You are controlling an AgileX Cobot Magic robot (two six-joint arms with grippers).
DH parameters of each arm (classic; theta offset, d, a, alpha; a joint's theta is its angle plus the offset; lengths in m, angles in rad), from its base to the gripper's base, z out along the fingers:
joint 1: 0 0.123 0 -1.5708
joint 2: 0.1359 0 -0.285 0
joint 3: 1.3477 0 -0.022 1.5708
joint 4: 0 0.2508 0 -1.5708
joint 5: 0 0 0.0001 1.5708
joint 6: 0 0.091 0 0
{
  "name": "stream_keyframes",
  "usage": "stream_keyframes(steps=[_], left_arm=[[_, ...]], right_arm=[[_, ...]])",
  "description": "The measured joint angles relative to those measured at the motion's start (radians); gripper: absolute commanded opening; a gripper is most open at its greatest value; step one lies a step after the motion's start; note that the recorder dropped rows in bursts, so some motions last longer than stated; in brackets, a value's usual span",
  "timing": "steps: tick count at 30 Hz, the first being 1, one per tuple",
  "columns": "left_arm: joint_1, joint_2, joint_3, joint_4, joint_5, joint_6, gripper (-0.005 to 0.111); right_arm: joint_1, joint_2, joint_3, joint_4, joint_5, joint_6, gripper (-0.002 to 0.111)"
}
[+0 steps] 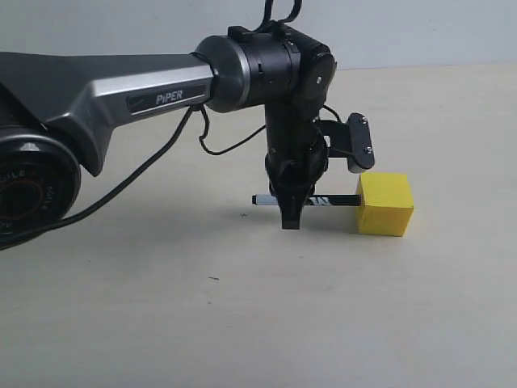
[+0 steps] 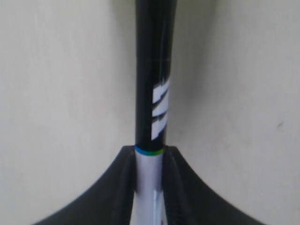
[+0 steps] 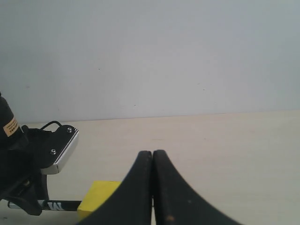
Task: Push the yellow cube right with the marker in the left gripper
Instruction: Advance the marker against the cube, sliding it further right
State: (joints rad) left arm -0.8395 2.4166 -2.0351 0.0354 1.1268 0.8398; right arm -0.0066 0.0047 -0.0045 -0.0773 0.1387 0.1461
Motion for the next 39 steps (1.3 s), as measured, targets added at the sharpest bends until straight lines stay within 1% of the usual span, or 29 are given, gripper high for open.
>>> stream_keyframes(steps=[5,10,13,17,23,25,28,30,32,36,39], left_arm=[[-0.018,0.023,-0.057,-0.048,-0.011,0.0,0.0],[-0.018,0.041,-0.095,-0.06,0.035,0.0,0.0],[-0.018,0.043,-0.095,-0.018,0.079,0.0,0.0],[-0.018,0.043,-0.095,0.065,0.087,-0.015,0.0],[-0.023,0.045,-0.095,0.079,0.089,-0.021,0.0],[-0.041,0.047,-0.095,0.081,0.089,-0.015,0.0],[-0.078,0.062,-0.103,0.072,0.04,-0.004,0.0],[-0.098,0.071,-0.141,0.057,0.025,-0.002,0.0],[-0.102,0.079,-0.173,0.048,0.03,-0.002,0.0],[-0.088,0.079,-0.182,0.048,0.084,-0.024,0.0],[-0.079,0.079,-0.182,0.072,0.088,-0.107,0.0]], right_arm=[[0.0,0.0,0.0,0.0,0.0,0.0,0.0],[0.0,0.0,0.0,0.0,0.0,0.0,0.0],[0.0,0.0,0.0,0.0,0.0,0.0,0.0],[0.0,0.0,0.0,0.0,0.0,0.0,0.0],[0.0,0.0,0.0,0.0,0.0,0.0,0.0],[0.0,0.0,0.0,0.0,0.0,0.0,0.0],[0.0,0.0,0.0,0.0,0.0,0.0,0.0],[0.0,0.0,0.0,0.0,0.0,0.0,0.0],[0.0,0.0,0.0,0.0,0.0,0.0,0.0],[0.0,0.0,0.0,0.0,0.0,0.0,0.0],[0.0,0.0,0.0,0.0,0.0,0.0,0.0]])
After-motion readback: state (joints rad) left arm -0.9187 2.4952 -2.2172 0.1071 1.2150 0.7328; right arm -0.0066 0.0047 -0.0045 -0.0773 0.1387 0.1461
